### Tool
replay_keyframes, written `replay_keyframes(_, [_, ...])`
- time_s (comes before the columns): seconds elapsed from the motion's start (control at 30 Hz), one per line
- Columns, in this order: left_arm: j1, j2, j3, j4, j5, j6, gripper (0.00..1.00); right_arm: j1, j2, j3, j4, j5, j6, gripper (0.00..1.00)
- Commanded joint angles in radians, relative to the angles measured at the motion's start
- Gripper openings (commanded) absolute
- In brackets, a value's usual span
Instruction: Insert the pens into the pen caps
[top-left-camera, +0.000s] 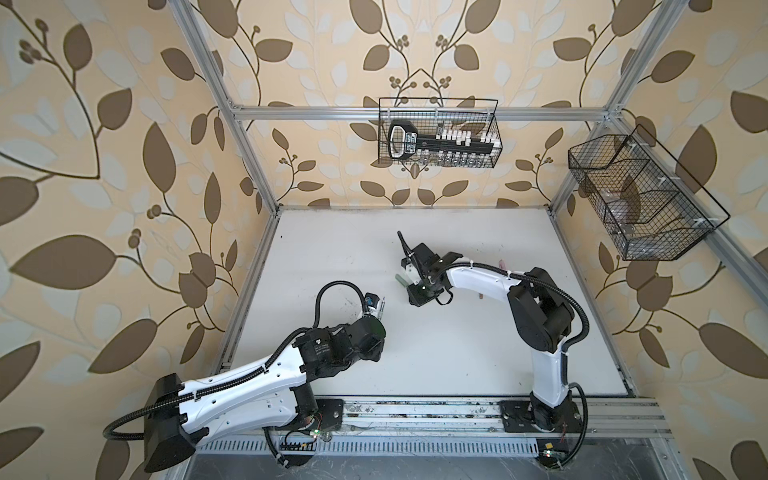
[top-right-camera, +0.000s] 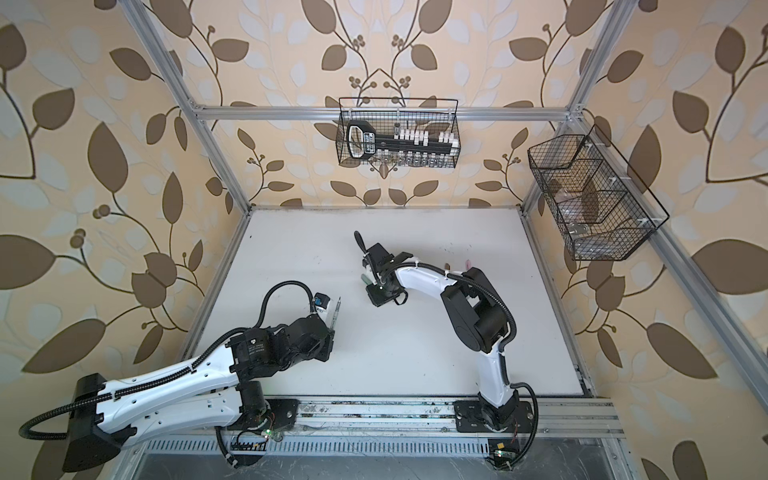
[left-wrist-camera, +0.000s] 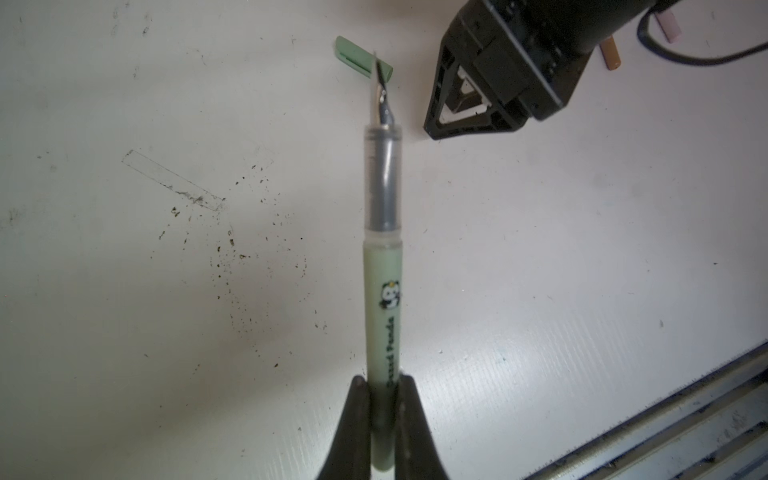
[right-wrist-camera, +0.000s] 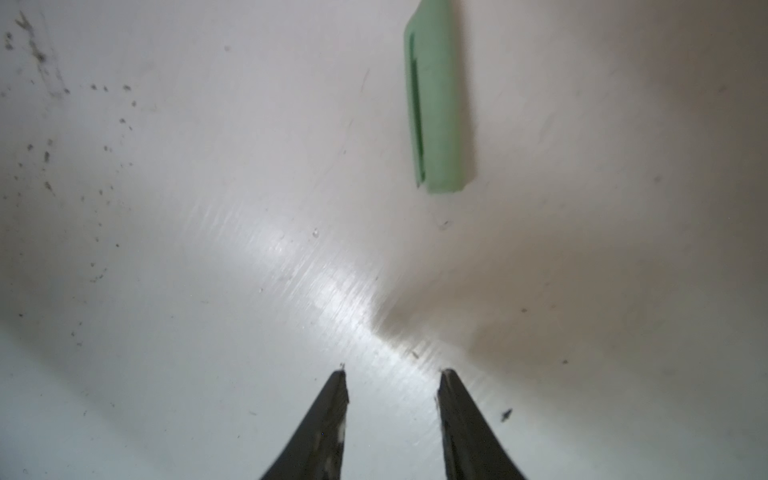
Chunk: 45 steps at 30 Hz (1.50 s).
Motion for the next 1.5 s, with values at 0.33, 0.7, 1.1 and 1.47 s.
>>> replay_keyframes(0.33, [0.006, -0.005, 0.016, -0.005, -0.026, -0.015, 0.00, -0.112, 0.335, 0.503, -0.209, -0.254, -0.230, 0.40])
replay_keyframes(0.7, [0.006, 0.003, 0.025, -0.015, -0.025, -0.002, 0.00, -0.089, 0.414, 0.599, -0.237, -0.198, -0.220, 0.38])
replay_keyframes(1.1, [0.007, -0.003, 0.021, -0.014, -0.025, -0.002, 0.00, -0.081, 0.474, 0.665, -0.270, -0.181, -0.222, 0.35])
replay_keyframes(1.47, [0.006, -0.005, 0.018, -0.025, -0.026, -0.003, 0.00, -0.048, 0.470, 0.663, -0.306, -0.092, -0.229, 0.27])
